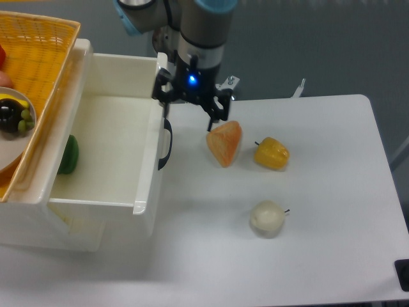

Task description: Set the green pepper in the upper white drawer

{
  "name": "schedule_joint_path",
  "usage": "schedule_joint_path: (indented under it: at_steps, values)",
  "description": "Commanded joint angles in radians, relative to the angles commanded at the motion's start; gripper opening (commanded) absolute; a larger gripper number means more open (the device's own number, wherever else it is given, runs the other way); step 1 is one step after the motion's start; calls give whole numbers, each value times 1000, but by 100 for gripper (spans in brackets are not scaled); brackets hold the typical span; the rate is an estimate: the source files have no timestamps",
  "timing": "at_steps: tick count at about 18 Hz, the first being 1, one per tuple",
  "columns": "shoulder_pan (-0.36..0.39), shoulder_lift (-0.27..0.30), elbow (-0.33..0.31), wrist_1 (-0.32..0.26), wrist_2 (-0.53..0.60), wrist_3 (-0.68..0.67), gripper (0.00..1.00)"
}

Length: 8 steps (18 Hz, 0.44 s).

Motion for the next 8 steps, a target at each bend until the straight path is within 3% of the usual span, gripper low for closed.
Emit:
schedule_joint_path:
  at_steps: [3, 8]
  values:
    - [32, -21, 0, 0, 29, 95, 100]
    - [71, -43, 0, 2, 31, 100, 100]
